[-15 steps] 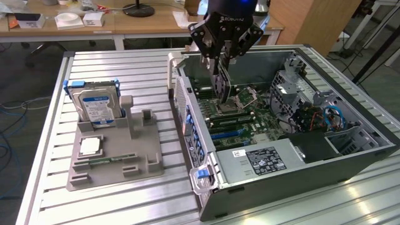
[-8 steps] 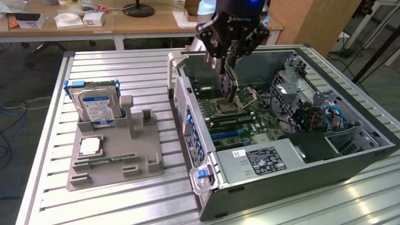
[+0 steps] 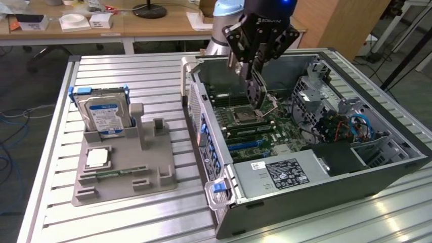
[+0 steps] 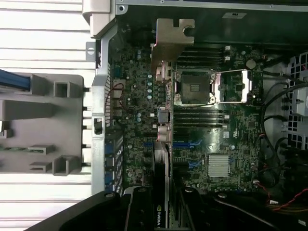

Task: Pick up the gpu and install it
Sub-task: 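Pick up the gpu and move the gpu toward the slot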

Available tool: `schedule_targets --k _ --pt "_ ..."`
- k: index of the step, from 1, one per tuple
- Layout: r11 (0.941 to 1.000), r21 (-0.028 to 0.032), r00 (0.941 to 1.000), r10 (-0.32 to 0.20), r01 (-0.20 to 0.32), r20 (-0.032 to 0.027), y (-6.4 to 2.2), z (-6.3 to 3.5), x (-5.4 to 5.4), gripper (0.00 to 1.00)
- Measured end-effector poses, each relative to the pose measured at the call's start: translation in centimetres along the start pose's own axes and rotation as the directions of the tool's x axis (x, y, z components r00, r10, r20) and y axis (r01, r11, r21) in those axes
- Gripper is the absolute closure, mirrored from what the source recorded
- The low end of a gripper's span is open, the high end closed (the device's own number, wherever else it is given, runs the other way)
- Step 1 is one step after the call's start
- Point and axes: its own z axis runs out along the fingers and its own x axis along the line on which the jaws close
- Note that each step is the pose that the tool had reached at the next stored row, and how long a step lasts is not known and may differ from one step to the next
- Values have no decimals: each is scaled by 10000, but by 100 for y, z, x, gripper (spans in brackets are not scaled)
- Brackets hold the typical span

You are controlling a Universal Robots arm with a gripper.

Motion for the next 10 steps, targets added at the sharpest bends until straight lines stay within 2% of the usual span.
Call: schedule_targets --k 10 --pt "9997 -5 9997 -231 231 -8 2 5 -217 74"
